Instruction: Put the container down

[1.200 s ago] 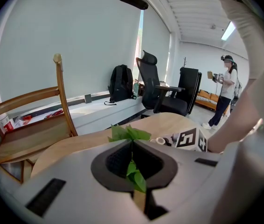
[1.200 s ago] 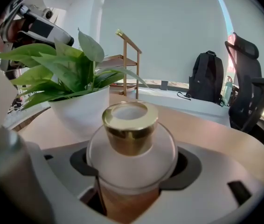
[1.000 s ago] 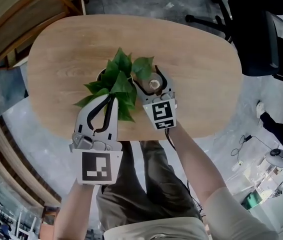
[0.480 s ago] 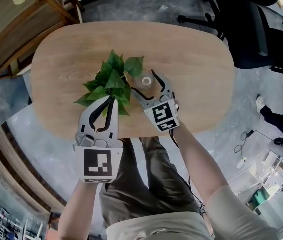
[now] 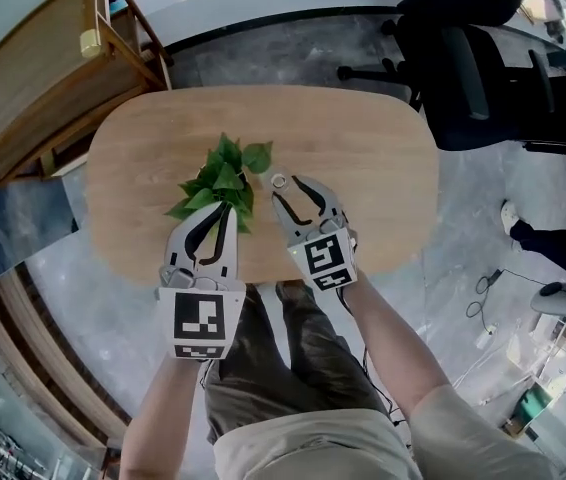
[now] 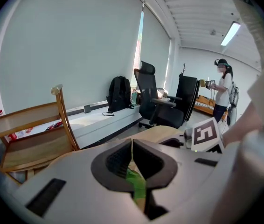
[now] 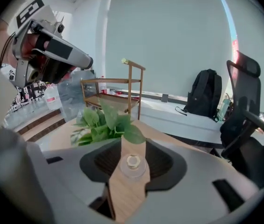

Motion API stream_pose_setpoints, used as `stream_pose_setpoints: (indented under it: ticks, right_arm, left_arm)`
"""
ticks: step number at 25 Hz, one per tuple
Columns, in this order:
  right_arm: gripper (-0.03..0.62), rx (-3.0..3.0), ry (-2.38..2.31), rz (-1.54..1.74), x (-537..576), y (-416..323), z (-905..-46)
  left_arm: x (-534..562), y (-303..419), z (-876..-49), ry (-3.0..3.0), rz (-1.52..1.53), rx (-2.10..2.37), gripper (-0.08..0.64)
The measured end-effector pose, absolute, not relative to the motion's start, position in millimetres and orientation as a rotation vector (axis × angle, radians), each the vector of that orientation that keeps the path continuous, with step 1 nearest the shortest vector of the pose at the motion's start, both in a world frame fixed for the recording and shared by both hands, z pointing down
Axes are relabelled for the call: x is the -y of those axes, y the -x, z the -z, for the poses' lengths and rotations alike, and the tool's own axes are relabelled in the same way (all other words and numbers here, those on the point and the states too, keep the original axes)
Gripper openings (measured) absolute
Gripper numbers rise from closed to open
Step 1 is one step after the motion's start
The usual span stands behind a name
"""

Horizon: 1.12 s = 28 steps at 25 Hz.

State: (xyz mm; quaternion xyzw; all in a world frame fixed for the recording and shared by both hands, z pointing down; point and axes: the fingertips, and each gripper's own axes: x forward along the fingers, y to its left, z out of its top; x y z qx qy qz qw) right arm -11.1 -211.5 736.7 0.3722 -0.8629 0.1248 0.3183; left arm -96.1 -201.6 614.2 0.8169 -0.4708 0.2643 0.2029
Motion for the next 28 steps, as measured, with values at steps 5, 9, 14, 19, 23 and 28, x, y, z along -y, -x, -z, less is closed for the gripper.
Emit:
stream_pose_setpoints:
  ticks: [5,9,14,19,23,28]
  right_arm:
    - [0.126,2.278,-1.010,-0.298,207.3,4.9,-671.3]
    - [0.104,2.308,-1.043,-0.268,209.0,3.7,-612.2]
    - [0.061,2.354,-1.110,-0.286,211.9,6.9,-536.9]
    - [0.041,2.388,-1.167,-0.301,219.5,5.1,-462.3]
    - [0.020,2.422,-1.193,-0.305,217.4,3.1,-403.9]
    - [0.002,2.501,-1.184,-0.291,208.3,6.6,-333.1]
  left_arm:
    - [205.1,95.5,-572.0,-2.294,-0.732,1.328,0.011]
    - [206.5,93.3,-537.7,-2.325,-0.720,1.340,0.011]
    - [202.2,95.2,-499.9,-2.351,-0.725,1.343,0.011]
    - [201.5,102.3,-453.3,-2.379,-0.714,1.380,0.011]
    - [200.3,113.9,-408.6,-2.406,-0.704,1.435,0.009]
    - [200.1,121.8,-349.9,-2.442,-0.648,1.483,0.011]
